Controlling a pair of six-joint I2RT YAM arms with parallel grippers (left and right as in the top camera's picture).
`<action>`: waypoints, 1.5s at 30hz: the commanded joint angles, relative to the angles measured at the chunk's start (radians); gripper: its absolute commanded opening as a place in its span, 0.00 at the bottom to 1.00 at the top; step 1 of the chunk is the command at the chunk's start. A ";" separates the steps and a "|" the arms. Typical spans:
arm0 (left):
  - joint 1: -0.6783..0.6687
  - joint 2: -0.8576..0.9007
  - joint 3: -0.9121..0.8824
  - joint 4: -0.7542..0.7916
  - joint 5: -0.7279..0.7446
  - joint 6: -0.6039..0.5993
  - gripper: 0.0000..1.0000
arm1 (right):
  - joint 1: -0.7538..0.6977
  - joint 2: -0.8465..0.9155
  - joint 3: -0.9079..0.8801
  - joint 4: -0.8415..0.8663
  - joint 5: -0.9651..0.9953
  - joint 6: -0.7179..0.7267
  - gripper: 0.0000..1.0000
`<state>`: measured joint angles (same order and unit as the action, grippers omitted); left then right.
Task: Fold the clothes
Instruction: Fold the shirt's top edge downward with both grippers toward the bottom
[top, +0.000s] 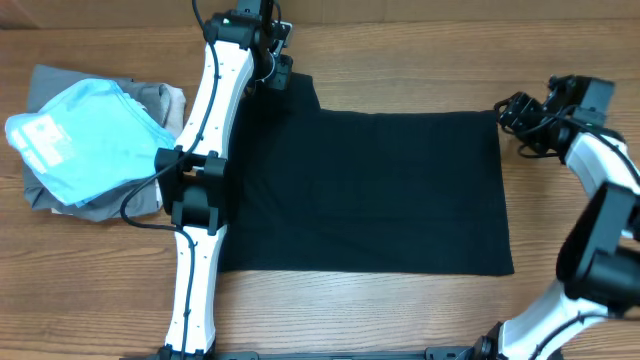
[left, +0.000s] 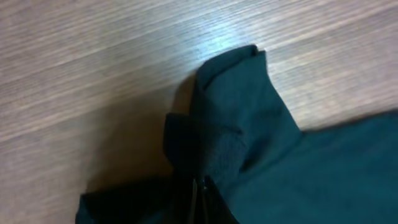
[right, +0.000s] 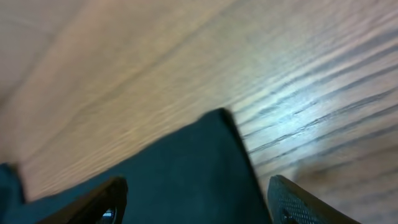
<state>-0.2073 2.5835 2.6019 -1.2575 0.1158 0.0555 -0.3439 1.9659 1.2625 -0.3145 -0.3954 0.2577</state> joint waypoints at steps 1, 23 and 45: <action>-0.010 -0.027 0.070 -0.052 0.013 0.020 0.04 | 0.020 0.076 0.016 0.047 0.021 0.009 0.76; -0.016 -0.027 0.166 -0.216 0.015 0.020 0.04 | 0.085 0.161 0.016 0.217 0.134 0.012 0.50; -0.016 -0.027 0.216 -0.348 -0.019 0.020 0.04 | 0.072 0.060 0.016 0.161 0.126 0.007 0.06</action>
<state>-0.2165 2.5835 2.7655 -1.5902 0.1181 0.0593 -0.2619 2.0998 1.2686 -0.1478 -0.2707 0.2684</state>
